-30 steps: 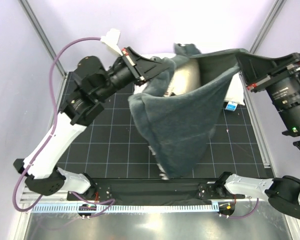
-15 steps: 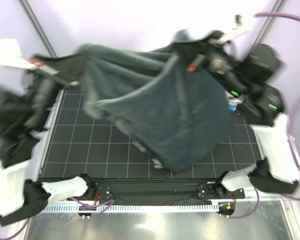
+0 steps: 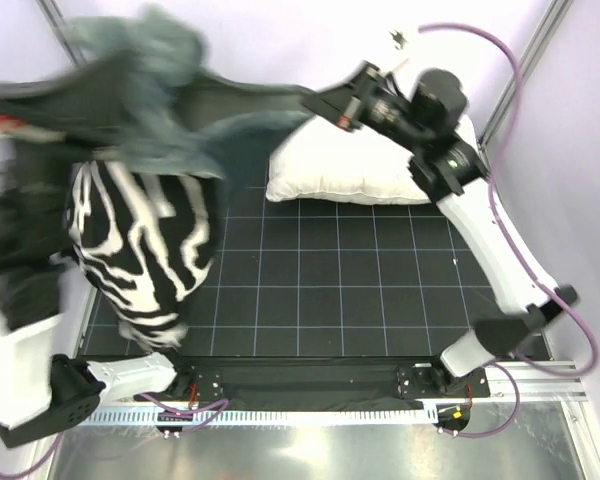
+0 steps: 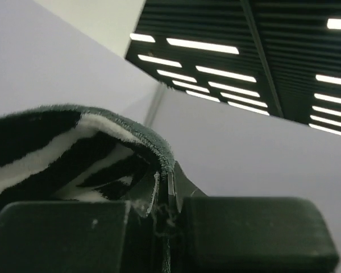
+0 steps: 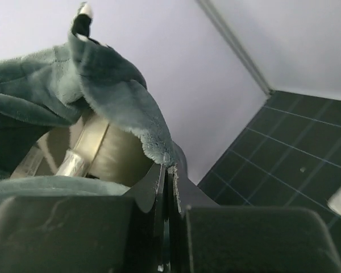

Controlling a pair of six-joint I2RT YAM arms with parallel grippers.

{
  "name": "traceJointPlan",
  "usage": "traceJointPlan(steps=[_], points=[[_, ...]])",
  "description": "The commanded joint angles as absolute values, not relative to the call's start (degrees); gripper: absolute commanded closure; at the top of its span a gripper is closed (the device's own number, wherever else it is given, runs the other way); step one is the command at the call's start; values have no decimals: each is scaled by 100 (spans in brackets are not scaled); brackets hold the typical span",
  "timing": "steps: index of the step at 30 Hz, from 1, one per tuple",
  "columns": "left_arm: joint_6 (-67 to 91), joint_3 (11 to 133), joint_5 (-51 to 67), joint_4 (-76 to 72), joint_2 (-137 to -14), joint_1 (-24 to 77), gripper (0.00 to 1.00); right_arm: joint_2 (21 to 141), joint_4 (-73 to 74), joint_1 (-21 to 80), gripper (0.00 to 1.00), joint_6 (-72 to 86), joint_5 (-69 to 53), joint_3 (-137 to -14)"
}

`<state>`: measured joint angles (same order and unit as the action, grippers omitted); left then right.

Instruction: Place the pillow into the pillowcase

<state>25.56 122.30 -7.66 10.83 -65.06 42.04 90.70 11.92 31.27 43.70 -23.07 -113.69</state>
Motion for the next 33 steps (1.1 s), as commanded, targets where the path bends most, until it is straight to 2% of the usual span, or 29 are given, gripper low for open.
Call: traceJointPlan(steps=[1, 2, 6, 9, 12, 14, 15, 17, 18, 19, 20, 21, 24, 25, 27, 28, 29, 30, 32, 33], points=[[3471, 10439, 511, -733, -7102, 4498, 100, 7625, 35, 2559, 96, 4642, -2593, -9822], [3411, 9423, 214, -1121, -7041, 4631, 100, 7368, 26, 2436, 96, 4588, -2532, -8852], [3349, 7766, -306, -2275, -7355, 5114, 100, 6321, 87, 1794, 96, 4395, -2242, -6719], [3471, 7227, -509, -2863, -7864, 5404, 100, 5749, 612, 1249, 95, 4097, -1943, -5645], [3437, 7075, -667, -3295, -8513, 5843, 100, 5546, 1481, 871, 87, 3675, -1549, -5107], [3358, 7066, -869, -3453, -8823, 6325, 99, 5511, 1993, 565, 77, 3481, -1285, -5045], [3210, 7075, -948, -3654, -9164, 6528, 99, 5424, 2448, 467, 65, 3385, -900, -5062], [3059, 7189, -1291, -3858, -9473, 7028, 100, 5318, 2776, 125, 51, 3261, -634, -5150], [2998, 7268, -1414, -3928, -9623, 7153, 100, 5213, 3038, 80, 40, 3148, -354, -5211], [2945, 7486, -1554, -3929, -9937, 7233, 100, 5177, 3180, -182, 35, 3086, -238, -5290], [2962, 7584, -1617, -3920, -10080, 7381, 99, 5151, 3443, -419, 32, 3033, -81, -5474], [2988, 7663, -1652, -3911, -10194, 7418, 99, 5142, 3602, -526, 24, 2980, 173, -5571], [3172, 7945, -1687, -3894, -10599, 7506, 100, 5194, 4242, -877, 18, 2874, 1009, -6046], [3199, 7980, -1670, -3894, -10661, 7532, 99, 5177, 4402, -896, 16, 3013, 1681, -6160], [3191, 8112, -1652, -3867, -10845, 7567, 91, 5098, 4754, -896, 8, 3224, 2151, -6363], [3182, 8165, -1652, -3806, -10898, 7593, 82, 5019, 4764, -905, 8, 3313, 2284, -6363], [3199, 8269, -1652, -3571, -11012, 7594, 67, 4862, 4772, -905, 5, 3383, 2485, -6389], [3191, 8488, -1652, -3307, -11065, 7594, 41, 4782, 4764, -905, 4, 3392, 2548, -6390], [3120, 8814, -1687, -2510, -11162, 7594, 22, 4624, 4781, -914, 3, 3419, 2645, -6442], [3051, 9103, -1748, -2270, -11206, 7594, 18, 4580, 4781, -905, 4, 3402, 2628, -6460]])
